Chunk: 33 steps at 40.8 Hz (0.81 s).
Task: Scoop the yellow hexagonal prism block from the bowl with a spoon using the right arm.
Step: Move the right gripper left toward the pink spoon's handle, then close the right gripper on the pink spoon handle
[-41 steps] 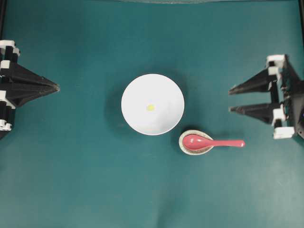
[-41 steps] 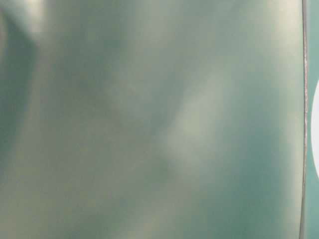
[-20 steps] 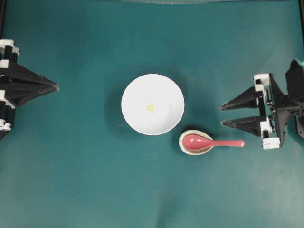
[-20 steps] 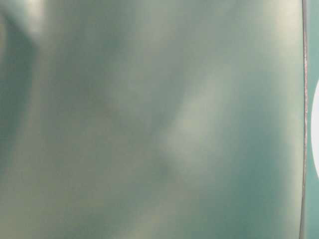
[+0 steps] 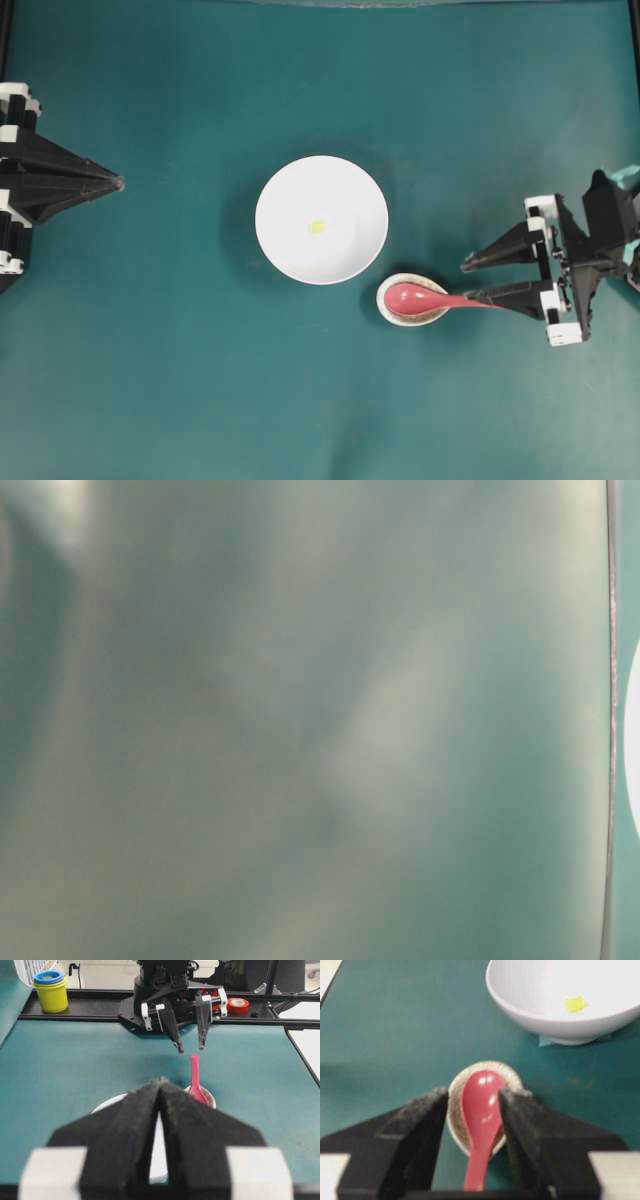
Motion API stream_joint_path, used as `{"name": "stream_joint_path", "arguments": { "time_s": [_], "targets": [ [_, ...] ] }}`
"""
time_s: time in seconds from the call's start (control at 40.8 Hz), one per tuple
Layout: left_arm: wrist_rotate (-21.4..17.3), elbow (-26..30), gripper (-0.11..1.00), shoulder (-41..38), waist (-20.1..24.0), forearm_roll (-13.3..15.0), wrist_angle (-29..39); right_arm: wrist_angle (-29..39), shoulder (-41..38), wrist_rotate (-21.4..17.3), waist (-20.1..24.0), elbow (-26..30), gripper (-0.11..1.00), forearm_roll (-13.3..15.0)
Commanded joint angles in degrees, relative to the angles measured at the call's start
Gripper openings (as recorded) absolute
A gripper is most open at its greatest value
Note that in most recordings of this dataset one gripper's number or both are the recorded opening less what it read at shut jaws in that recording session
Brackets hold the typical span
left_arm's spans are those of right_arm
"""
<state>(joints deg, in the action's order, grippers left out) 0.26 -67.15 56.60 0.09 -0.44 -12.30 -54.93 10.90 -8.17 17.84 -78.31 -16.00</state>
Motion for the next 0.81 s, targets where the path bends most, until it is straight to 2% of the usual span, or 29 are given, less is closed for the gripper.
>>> {"name": "stream_joint_path", "arguments": {
  "time_s": [0.0,0.22,0.367,0.784],
  "targets": [
    [-0.09,1.32,0.05,-0.62,0.0,-0.09,-0.62,-3.43,-2.99,0.18,1.85,0.44,0.51,-1.41],
    [-0.09,1.14,0.05,-0.97,-0.09,0.0,-0.62,-8.17,-10.11,0.18,6.06,0.7,0.5,-6.86],
    [0.0,1.14,0.05,-0.97,-0.09,-0.09,-0.62,-10.28,-13.62,0.18,8.53,1.05,0.45,-9.14],
    [-0.53,1.23,0.05,-0.97,-0.09,-0.09,-0.7,-10.55,-16.96,0.26,8.88,1.05,0.42,-10.37]
  ]
}}
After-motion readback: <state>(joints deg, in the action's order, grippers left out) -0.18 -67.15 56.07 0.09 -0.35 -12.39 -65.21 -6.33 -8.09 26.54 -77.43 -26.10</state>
